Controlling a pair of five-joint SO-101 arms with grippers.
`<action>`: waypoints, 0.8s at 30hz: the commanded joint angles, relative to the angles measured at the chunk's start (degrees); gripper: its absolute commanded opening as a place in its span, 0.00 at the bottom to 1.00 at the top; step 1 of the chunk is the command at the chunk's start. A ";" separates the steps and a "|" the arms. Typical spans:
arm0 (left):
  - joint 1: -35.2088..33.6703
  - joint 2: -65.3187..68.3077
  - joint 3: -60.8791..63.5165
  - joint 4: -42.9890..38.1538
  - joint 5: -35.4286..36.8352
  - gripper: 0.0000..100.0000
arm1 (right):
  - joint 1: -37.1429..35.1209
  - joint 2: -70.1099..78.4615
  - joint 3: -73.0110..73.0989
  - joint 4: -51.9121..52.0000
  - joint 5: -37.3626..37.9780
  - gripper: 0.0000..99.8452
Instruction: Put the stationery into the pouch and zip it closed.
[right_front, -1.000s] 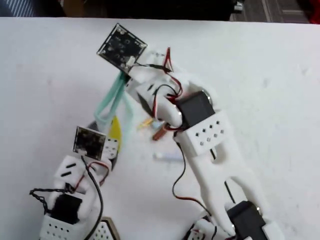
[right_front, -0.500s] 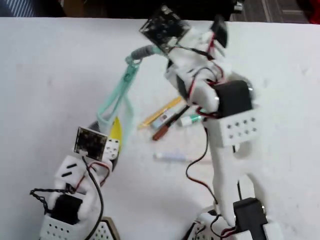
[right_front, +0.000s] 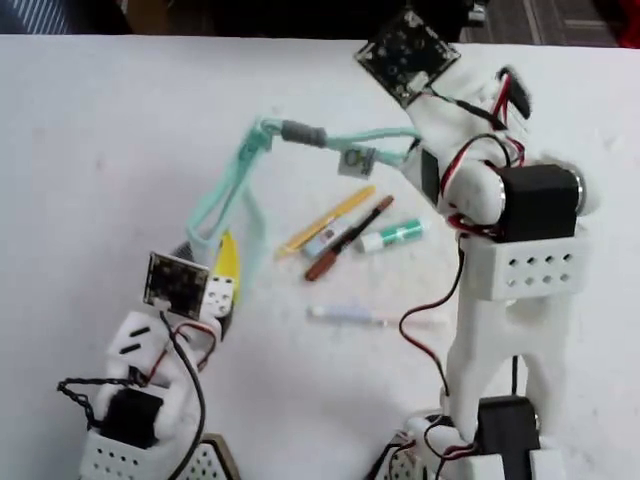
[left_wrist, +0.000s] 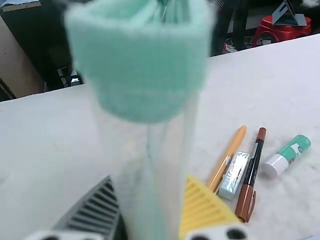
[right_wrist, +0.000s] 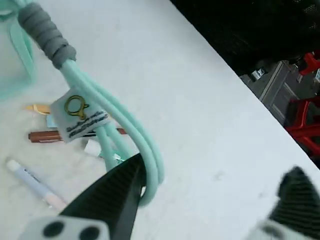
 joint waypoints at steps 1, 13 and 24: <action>-1.19 -0.40 -1.67 0.35 -0.35 0.02 | 1.36 -3.03 2.90 1.45 1.76 0.01; -0.92 -0.40 -1.67 0.44 -0.35 0.02 | -5.23 -14.11 27.52 -0.75 1.76 0.04; -1.19 -0.40 -2.02 1.76 -0.35 0.02 | -7.78 -17.19 58.55 -23.43 1.85 0.04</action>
